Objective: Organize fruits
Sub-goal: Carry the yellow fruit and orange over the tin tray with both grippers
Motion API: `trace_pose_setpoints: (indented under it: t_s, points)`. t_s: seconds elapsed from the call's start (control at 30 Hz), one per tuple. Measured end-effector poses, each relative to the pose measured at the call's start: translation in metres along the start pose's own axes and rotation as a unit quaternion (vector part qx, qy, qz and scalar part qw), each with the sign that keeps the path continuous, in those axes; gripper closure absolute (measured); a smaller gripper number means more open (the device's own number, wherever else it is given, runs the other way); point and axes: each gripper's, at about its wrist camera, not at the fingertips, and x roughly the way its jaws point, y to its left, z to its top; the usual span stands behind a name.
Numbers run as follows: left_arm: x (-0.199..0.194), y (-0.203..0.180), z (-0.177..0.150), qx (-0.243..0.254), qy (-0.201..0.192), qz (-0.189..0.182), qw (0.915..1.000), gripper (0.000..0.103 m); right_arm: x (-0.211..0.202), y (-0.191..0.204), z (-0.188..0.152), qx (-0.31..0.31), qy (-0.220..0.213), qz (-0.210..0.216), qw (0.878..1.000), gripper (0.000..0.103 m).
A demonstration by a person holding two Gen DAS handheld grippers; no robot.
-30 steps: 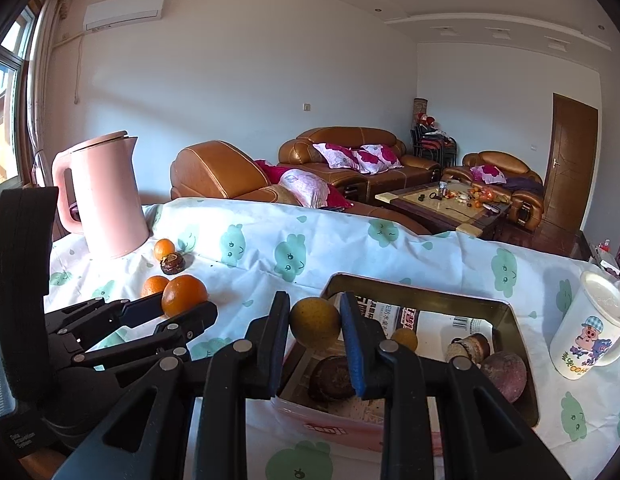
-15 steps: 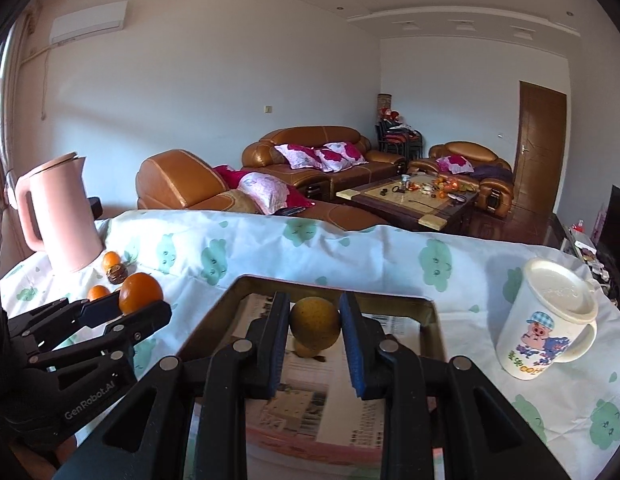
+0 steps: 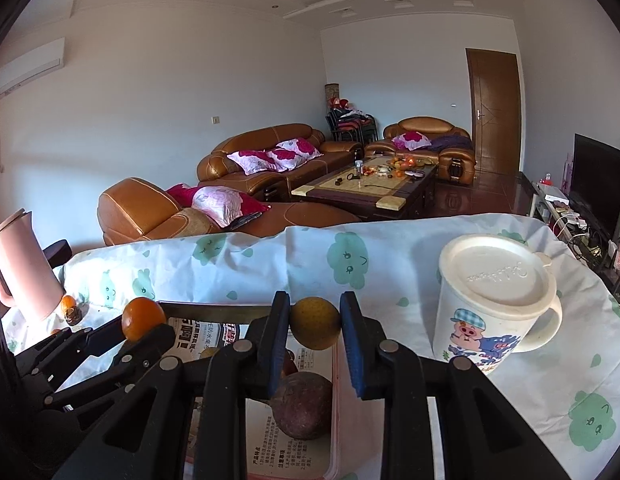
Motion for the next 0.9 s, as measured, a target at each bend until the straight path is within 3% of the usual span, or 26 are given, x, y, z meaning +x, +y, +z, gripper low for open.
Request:
trace_pose_setpoints:
  t_s: [0.2, 0.5, 0.9]
  points:
    - [0.010, 0.006, -0.005, 0.005, 0.020, 0.029, 0.9994, 0.063, 0.015, 0.009, -0.007, -0.014, 0.022, 0.001, 1.000, 0.075]
    - [0.016, 0.007, -0.008, 0.008, 0.037, 0.044, 0.9983, 0.063, 0.032, 0.014, -0.017, -0.013, 0.061, 0.010, 0.998, 0.075]
    - [0.022, 0.008, -0.008, 0.005, 0.057, 0.051, 0.9971, 0.063, 0.039, 0.019, -0.019, -0.012, 0.074, 0.029, 0.997, 0.075]
